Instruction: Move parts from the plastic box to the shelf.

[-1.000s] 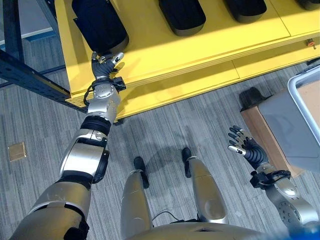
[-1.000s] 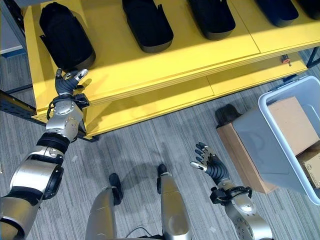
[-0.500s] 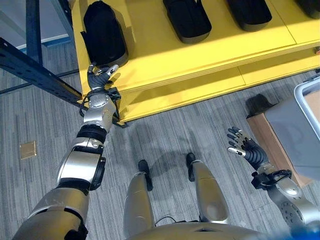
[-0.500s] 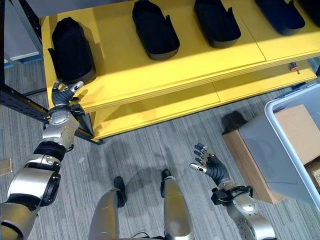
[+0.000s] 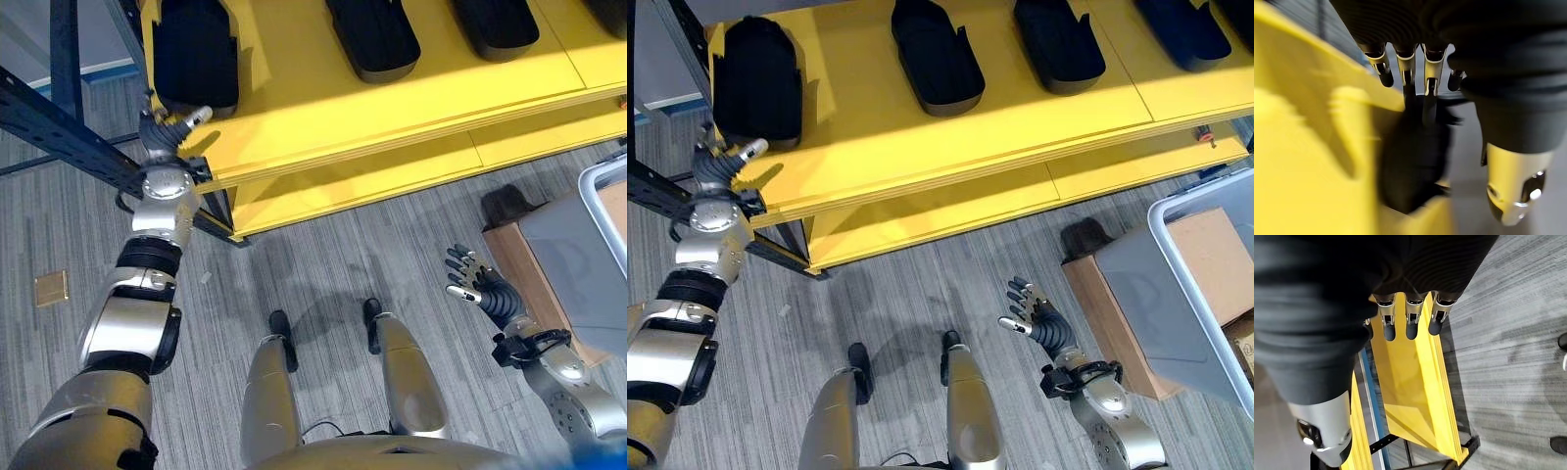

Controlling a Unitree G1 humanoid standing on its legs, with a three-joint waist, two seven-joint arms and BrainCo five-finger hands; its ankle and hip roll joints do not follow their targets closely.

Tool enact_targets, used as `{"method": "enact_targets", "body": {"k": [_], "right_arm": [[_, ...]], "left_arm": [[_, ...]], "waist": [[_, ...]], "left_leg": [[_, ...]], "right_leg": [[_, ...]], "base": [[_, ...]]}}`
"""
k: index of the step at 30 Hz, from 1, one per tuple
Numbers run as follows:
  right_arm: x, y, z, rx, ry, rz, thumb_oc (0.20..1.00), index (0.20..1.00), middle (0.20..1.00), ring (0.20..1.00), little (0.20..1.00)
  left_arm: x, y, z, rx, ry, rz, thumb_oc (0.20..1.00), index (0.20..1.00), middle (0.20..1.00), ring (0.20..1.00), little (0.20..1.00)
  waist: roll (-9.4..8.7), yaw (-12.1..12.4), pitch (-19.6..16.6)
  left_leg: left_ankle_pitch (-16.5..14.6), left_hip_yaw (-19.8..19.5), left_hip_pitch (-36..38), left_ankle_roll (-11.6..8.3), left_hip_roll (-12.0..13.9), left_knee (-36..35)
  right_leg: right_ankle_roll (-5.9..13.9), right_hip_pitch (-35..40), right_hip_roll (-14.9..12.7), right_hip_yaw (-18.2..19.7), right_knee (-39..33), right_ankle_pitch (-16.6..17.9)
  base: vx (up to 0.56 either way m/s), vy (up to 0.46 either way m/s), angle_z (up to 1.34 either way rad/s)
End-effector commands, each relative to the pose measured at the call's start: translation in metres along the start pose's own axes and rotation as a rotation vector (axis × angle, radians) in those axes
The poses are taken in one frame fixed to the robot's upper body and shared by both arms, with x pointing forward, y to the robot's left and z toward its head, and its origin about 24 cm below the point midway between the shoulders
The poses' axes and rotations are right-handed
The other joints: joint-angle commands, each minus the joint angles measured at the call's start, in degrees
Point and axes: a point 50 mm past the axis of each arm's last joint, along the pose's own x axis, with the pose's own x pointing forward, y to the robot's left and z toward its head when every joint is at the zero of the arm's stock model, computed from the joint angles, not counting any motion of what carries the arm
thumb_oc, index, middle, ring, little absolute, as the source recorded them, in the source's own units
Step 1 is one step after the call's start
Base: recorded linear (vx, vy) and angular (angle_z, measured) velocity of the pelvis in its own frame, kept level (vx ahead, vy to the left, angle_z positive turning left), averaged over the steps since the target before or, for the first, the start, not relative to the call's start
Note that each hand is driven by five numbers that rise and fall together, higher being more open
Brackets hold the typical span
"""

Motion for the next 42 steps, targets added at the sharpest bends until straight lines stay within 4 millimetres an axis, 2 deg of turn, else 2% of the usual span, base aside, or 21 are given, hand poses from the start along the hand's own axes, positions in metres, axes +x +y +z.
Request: {"method": "enact_targets", "body": {"k": [1,2,6,10,16,25,26,27,28,31,32,33,34,41,42], "right_arm": [[-0.002,-0.006,0.017,-0.008,-0.102,-0.015,1.000,1.000,1.000,1.000,1.000],[-0.002,-0.007,0.018,-0.008,-0.107,-0.017,1.000,1.000,1.000,1.000,1.000],[-0.004,-0.010,0.017,-0.009,-0.107,-0.029,1.000,1.000,1.000,1.000,1.000],[-0.006,-0.012,0.017,-0.010,-0.111,-0.036,1.000,1.000,1.000,1.000,1.000],[-0.007,-0.014,0.016,-0.013,-0.108,-0.045,1.000,1.000,1.000,1.000,1.000],[-0.010,-0.014,0.014,-0.012,-0.101,-0.048,1.000,1.000,1.000,1.000,1.000],[-0.010,-0.014,0.013,-0.012,-0.098,-0.047,1.000,1.000,1.000,1.000,1.000],[-0.009,-0.013,0.014,-0.012,-0.099,-0.045,1.000,1.000,1.000,1.000,1.000],[-0.009,-0.013,0.013,-0.013,-0.097,-0.042,1.000,1.000,1.000,1.000,1.000],[-0.009,-0.013,0.013,-0.012,-0.095,-0.043,1.000,1.000,1.000,1.000,1.000],[-0.008,-0.013,0.013,-0.012,-0.098,-0.043,1.000,1.000,1.000,1.000,1.000],[-0.008,-0.013,0.013,-0.012,-0.096,-0.043,1.000,1.000,1.000,1.000,1.000],[-0.009,-0.013,0.013,-0.012,-0.094,-0.043,1.000,1.000,1.000,1.000,1.000],[-0.010,-0.014,0.012,-0.012,-0.082,-0.045,1.000,1.000,1.000,1.000,1.000],[-0.011,-0.016,0.012,-0.011,-0.080,-0.051,1.000,1.000,1.000,1.000,1.000]], "left_arm": [[0.004,0.000,0.032,0.010,-0.182,-0.009,1.000,1.000,1.000,1.000,1.000],[0.003,-0.001,0.038,0.016,-0.213,-0.021,1.000,1.000,1.000,1.000,1.000],[-0.004,-0.011,0.052,0.006,-0.297,-0.078,1.000,1.000,1.000,1.000,1.000],[-0.014,-0.017,0.056,0.002,-0.347,-0.128,1.000,1.000,1.000,1.000,1.000],[-0.019,-0.021,0.055,-0.015,-0.355,-0.165,1.000,1.000,1.000,1.000,1.000],[-0.026,-0.023,0.042,-0.030,-0.315,-0.191,1.000,1.000,1.000,1.000,1.000],[-0.026,-0.023,0.041,-0.029,-0.311,-0.192,1.000,1.000,1.000,1.000,1.000],[-0.026,-0.023,0.040,-0.031,-0.307,-0.190,1.000,1.000,1.000,1.000,1.000],[-0.025,-0.024,0.038,-0.029,-0.295,-0.191,1.000,1.000,1.000,1.000,1.000],[-0.024,-0.028,0.036,-0.011,-0.282,-0.199,1.000,1.000,1.000,1.000,1.000],[-0.023,-0.028,0.037,-0.011,-0.284,-0.198,1.000,1.000,1.000,1.000,1.000],[-0.022,-0.028,0.036,-0.006,-0.279,-0.198,1.000,1.000,1.000,1.000,1.000],[-0.022,-0.029,0.036,-0.005,-0.277,-0.199,1.000,1.000,1.000,1.000,1.000],[-0.005,-0.031,0.029,0.064,-0.196,-0.173,1.000,1.000,1.000,1.000,1.000],[0.003,-0.027,0.027,0.103,-0.163,-0.153,1.000,1.000,1.000,1.000,1.000]], "waist": [[0.94,-0.3,-2.5],[0.93,-0.4,-2.5],[0.94,-0.3,-2.8],[0.94,-0.3,-3.1],[0.96,-0.3,-2.9],[1.14,-0.4,-3.0],[1.13,-0.3,-3.1],[1.10,-0.3,-3.0],[1.14,-0.4,-3.2],[1.14,-0.5,-3.4],[1.11,-0.5,-3.3],[1.09,-0.5,-3.3],[1.12,-0.5,-3.4],[1.01,-1.2,-3.6],[1.05,-1.7,-3.6]], "left_leg": [[-1.1,-2.2,1.5,-2.21,2.9,1.2],[0.6,-2.1,0.8,-1.89,2.8,0.8],[0.6,-2.2,0.7,-1.93,2.8,1.0],[0.6,-2.2,0.7,-1.94,2.8,0.8],[0.5,-2.2,1.0,-1.83,2.8,0.9],[0.4,-2.2,1.1,-1.78,2.9,1.1],[-1.1,-2.3,1.8,-2.08,2.9,1.5],[0.5,-2.2,1.2,-1.76,2.9,1.0],[-1.1,-2.3,1.9,-2.04,3.0,1.4],[-1.1,-2.2,1.9,-2.01,3.0,1.3],[0.4,-2.1,1.2,-1.70,2.9,0.9],[0.4,-2.1,1.1,-1.68,2.9,1.0],[-1.2,-2.2,1.8,-1.99,3.0,1.4],[-1.4,-1.9,1.6,-1.88,3.0,1.8],[-1.4,-1.7,1.7,-1.88,3.0,1.8]], "right_leg": [[5.15,3.5,-4.9,0.3,-1.8,1.6],[4.89,2.8,-4.9,0.3,-2.2,3.0],[4.86,2.8,-4.9,0.3,-2.1,2.8],[4.84,2.8,-4.9,0.3,-2.1,2.9],[4.78,2.8,-4.9,0.3,-2.0,2.8],[4.67,2.8,-4.8,0.5,-1.8,2.8],[4.93,3.4,-4.8,0.5,-1.4,1.4],[4.69,2.9,-4.7,0.5,-2.0,2.9],[4.91,3.5,-4.7,0.6,-1.4,1.5],[4.97,3.5,-4.7,0.6,-1.5,1.5],[4.72,2.9,-4.7,0.5,-2.0,3.0],[4.75,2.8,-4.7,0.6,-1.9,2.9],[4.99,3.4,-4.7,0.6,-1.4,1.5],[5.19,2.9,-4.7,0.9,-1.1,1.4],[5.34,2.7,-4.7,1.1,-1.1,1.5]], "base": [[-0.07,0.006,0.00],[-0.07,0.002,0.01],[-0.02,0.000,0.00],[0.00,0.000,0.00],[0.00,0.000,0.00],[0.01,-0.001,0.00],[0.00,0.000,0.00],[0.09,-0.007,-0.02],[0.00,0.000,0.00],[0.01,0.000,0.00],[-0.08,-0.001,-0.01],[0.00,0.000,0.00],[0.09,-0.005,-0.01],[0.02,0.002,-0.01],[0.03,0.012,-0.06]]}}
